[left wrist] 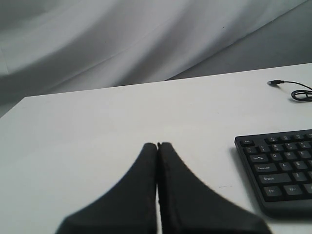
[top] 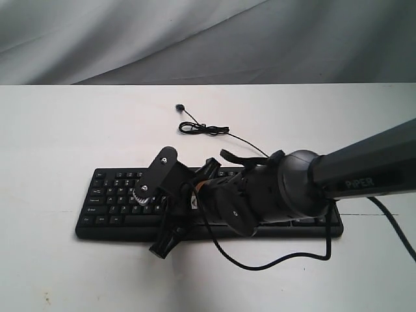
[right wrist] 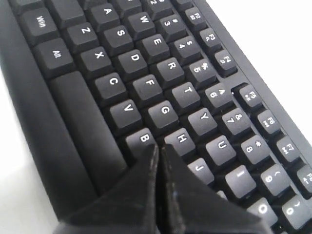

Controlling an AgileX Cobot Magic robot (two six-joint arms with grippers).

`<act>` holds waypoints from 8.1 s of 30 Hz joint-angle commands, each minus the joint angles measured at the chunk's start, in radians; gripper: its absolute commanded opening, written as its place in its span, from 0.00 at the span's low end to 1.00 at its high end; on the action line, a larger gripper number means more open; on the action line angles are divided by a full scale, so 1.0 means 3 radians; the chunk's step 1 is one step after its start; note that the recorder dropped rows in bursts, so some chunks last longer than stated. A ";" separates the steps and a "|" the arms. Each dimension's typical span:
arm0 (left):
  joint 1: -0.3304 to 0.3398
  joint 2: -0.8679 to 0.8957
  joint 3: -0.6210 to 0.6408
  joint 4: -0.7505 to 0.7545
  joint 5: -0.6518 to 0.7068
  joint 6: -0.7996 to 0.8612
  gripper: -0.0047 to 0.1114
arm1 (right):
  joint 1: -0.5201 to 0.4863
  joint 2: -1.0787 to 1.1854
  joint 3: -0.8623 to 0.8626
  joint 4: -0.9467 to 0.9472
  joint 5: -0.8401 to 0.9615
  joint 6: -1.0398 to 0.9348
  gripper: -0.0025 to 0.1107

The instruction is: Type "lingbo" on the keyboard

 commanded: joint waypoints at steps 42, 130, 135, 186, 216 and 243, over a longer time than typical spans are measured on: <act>-0.0024 -0.0014 0.0015 -0.0006 -0.0033 -0.0015 0.04 | 0.0001 0.0218 -0.0577 -0.0131 0.0204 -0.0024 0.02; -0.0024 -0.0014 0.0015 -0.0006 -0.0033 -0.0015 0.04 | -0.0105 -0.0220 -0.0256 -0.0127 0.0376 -0.0017 0.02; -0.0024 -0.0014 0.0015 -0.0006 -0.0033 -0.0015 0.04 | -0.0309 -0.0377 -0.0085 -0.0154 0.0363 -0.0017 0.02; -0.0024 -0.0014 0.0015 -0.0006 -0.0033 -0.0015 0.04 | -0.0426 -0.0020 0.0003 -0.0342 0.0010 -0.0017 0.02; -0.0024 -0.0014 0.0015 -0.0006 -0.0033 -0.0015 0.04 | -0.0431 -0.3376 0.1373 0.0044 0.0739 0.0014 0.02; -0.0024 -0.0014 0.0015 -0.0006 -0.0033 -0.0015 0.04 | -0.0440 -0.4496 0.2102 0.0044 0.0742 0.0018 0.02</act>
